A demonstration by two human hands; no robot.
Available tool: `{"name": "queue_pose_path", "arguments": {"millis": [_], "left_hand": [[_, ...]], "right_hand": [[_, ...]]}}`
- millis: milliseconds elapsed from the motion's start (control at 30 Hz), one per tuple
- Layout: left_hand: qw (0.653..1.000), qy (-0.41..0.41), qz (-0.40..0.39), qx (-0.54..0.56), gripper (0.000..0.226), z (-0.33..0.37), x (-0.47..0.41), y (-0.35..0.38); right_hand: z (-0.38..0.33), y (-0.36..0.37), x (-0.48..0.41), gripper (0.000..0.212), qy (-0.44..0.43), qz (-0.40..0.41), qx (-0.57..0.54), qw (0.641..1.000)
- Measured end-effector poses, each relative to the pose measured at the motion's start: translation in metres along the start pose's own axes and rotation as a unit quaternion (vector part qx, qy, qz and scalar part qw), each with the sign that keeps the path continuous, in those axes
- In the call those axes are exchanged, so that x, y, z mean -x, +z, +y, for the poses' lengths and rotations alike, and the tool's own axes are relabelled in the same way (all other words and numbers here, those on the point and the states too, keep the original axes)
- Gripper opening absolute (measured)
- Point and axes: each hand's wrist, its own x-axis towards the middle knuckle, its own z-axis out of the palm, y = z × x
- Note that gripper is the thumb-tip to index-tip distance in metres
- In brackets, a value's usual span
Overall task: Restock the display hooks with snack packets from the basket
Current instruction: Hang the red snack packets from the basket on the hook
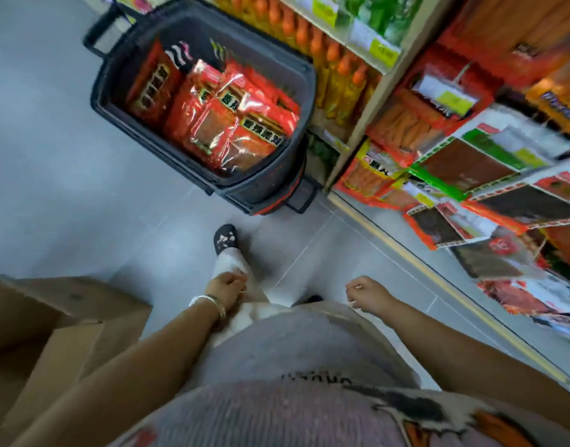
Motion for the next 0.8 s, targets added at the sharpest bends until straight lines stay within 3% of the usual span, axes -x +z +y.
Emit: {"name": "queue_pose_path", "arguments": {"millis": [167,267,433,600,800], "left_hand": [[0.998,-0.016,0.0,0.053,0.014,0.03,-0.04,-0.07],[0.998,0.003,-0.004,0.065,0.011,0.068,-0.065,-0.121],[0.996,0.072,-0.047,0.009,0.015,0.138,-0.108,-0.201],[0.993,0.1,-0.052,0.022,0.018,0.198,-0.162,-0.245],[0.992,0.06,-0.091,0.068,0.013,0.243,-0.218,-0.236]], "right_hand": [[-0.112,0.007,-0.029,0.017,-0.049,0.002,0.016,0.999],[-0.184,0.022,-0.045,0.009,-0.076,0.022,-0.069,0.994],[-0.3,0.047,-0.08,0.012,-0.115,0.032,-0.144,0.982],[-0.363,0.055,-0.141,0.021,-0.034,0.059,-0.285,0.956],[-0.365,0.062,-0.224,0.01,0.086,0.112,-0.388,0.911]]}}
